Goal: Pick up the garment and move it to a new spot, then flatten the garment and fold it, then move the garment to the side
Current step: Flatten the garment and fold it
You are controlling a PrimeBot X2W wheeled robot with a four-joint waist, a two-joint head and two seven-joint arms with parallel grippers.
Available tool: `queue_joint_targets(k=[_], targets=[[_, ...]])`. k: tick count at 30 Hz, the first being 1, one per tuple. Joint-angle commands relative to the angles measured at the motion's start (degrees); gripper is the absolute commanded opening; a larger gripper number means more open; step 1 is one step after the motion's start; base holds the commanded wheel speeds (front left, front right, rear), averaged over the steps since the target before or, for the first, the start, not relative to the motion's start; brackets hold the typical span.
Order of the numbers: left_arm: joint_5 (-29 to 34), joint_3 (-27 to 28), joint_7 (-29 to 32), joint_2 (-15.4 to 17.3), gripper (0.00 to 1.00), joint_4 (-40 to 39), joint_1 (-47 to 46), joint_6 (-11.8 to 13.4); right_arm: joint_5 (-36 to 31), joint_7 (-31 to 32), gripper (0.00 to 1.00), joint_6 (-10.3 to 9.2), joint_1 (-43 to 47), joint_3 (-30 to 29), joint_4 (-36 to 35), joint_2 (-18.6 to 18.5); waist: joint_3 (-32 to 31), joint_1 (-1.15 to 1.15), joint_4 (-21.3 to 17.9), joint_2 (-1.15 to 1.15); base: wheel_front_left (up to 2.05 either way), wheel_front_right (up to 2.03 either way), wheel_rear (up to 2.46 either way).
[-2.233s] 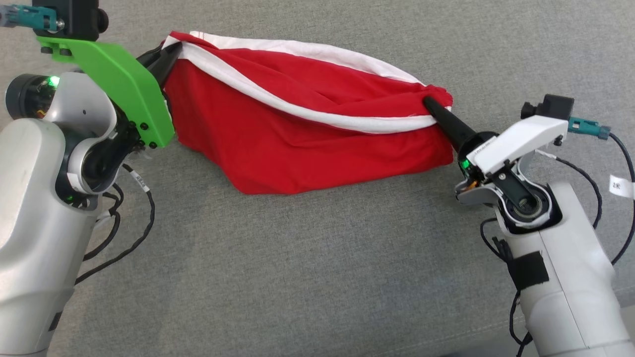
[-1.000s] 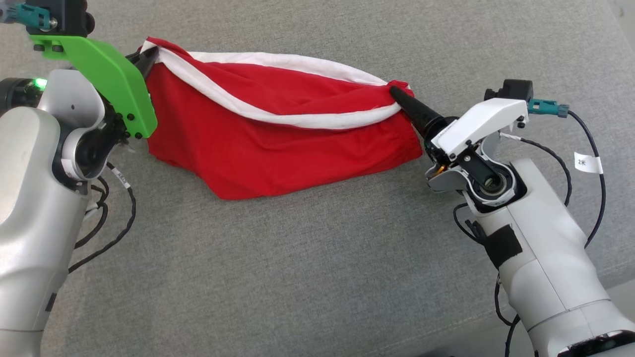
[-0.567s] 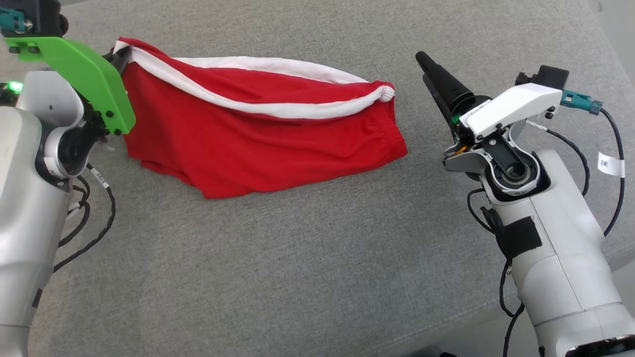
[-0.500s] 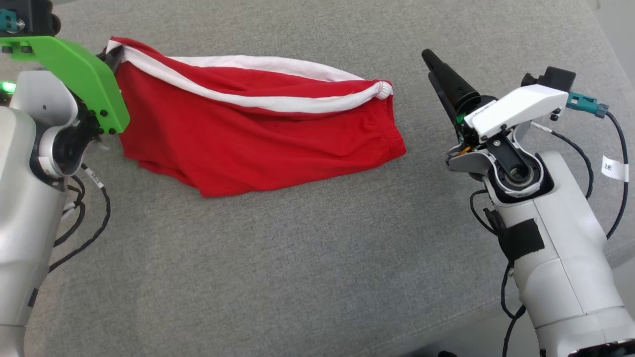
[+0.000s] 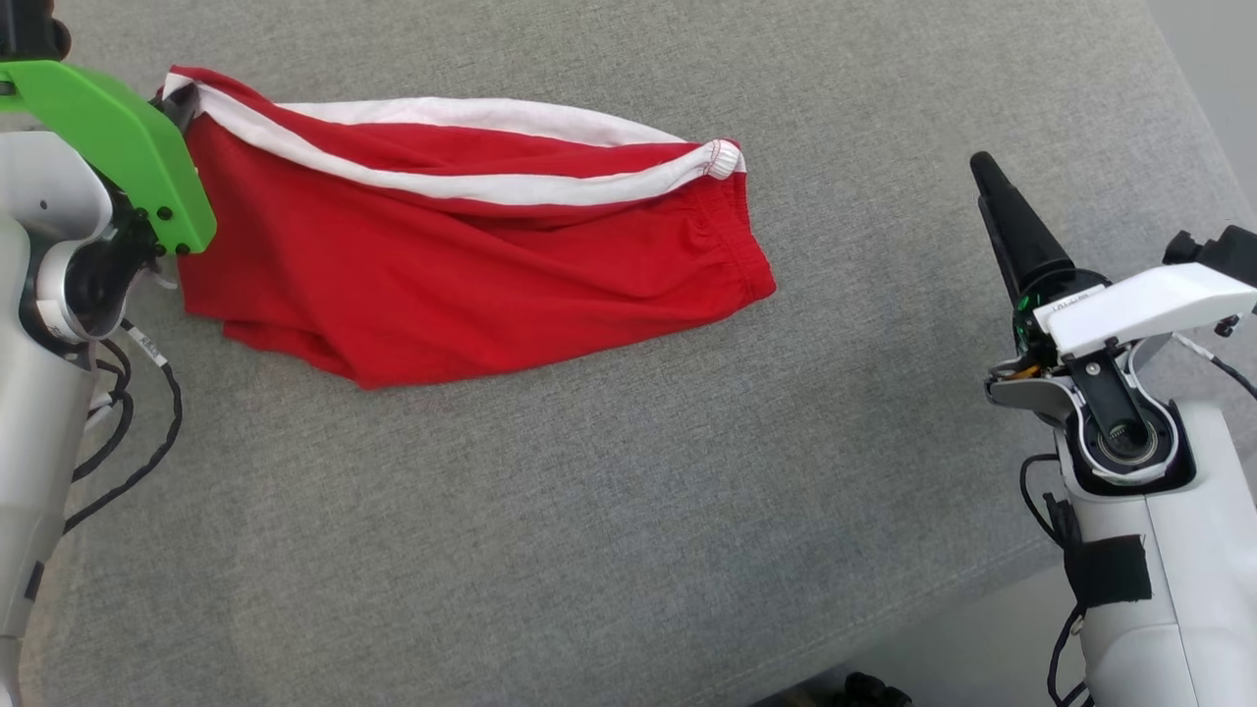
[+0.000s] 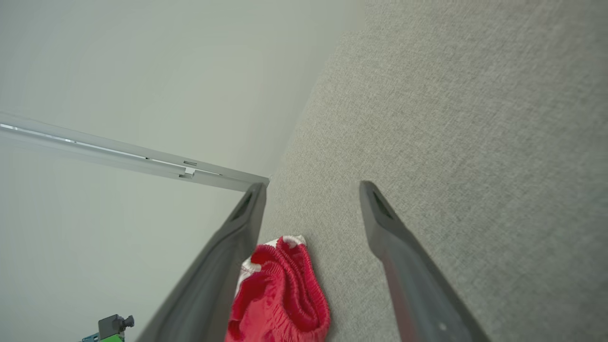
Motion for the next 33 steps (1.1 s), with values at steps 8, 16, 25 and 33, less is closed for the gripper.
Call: queue_joint_targets(k=[8, 16, 25, 33], targets=[[-0.1, 0.9, -4.4, -1.2, 1.0, 1.4, -0.3, 0.8, -7.2, -1.7, 1.0, 0.01, 4.8, -1.9, -5.4, -0.1, -0.7, 0.0, 0.0, 0.0, 0.0, 0.0, 0.0], [3.7, 1.5, -19.5, -0.8, 1.0, -6.1, 8.3, 0.6, -40.2, -9.2, 1.0, 0.0, 13.4, -2.8, -20.7, -0.1, -4.8, 0.0, 2.4, 0.0, 0.0, 0.0, 0.0], [4.6, -0.8, -23.9, -3.3, 1.0, -7.3, 18.5, 3.2, -53.2, -22.5, 1.0, -0.01, 20.1, -5.1, -16.7, -0.4, -4.8, 0.0, 5.7, 0.0, 0.0, 0.0, 0.0], [1.9, -1.8, -18.4, -4.0, 1.0, -0.9, 15.3, 1.1, -55.2, -27.1, 1.0, -0.01, 18.7, -3.9, -8.6, -0.2, -3.1, 0.0, 4.7, 0.0, 0.0, 0.0, 0.0]])
